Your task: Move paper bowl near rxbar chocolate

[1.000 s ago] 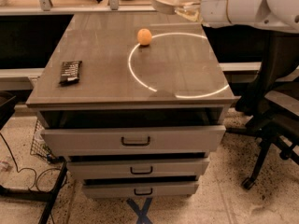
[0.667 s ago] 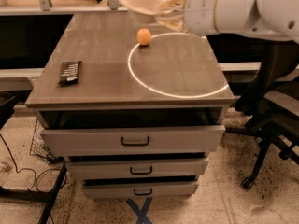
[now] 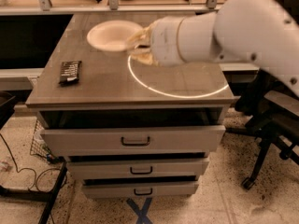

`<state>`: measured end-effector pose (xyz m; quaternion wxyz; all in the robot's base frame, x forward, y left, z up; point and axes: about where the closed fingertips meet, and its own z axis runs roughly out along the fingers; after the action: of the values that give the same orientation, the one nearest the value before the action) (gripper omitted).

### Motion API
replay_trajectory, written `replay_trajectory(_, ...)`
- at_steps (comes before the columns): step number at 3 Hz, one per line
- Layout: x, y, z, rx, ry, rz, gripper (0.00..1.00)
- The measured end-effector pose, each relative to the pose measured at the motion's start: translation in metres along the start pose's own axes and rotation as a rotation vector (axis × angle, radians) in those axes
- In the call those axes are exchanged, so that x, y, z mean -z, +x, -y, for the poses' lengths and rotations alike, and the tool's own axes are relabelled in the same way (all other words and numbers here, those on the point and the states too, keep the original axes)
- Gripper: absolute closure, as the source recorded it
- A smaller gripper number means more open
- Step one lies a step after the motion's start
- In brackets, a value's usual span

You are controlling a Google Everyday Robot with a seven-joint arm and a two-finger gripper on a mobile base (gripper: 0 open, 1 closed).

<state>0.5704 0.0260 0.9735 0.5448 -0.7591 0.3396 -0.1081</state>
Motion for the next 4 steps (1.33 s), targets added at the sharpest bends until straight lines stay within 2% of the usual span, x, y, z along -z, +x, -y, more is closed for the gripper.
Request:
replay_trajectory(2, -0.042, -0.042, -0.071, 0.070, -0.140, -0.048, 1.00)
replay_trajectory(3, -0.066, -0.047, -0.095, 0.084, -0.180, -0.056, 0.99)
replay_trajectory(4, -0.083, -0.044, -0.100, 0.084, -0.179, -0.064, 0.78)
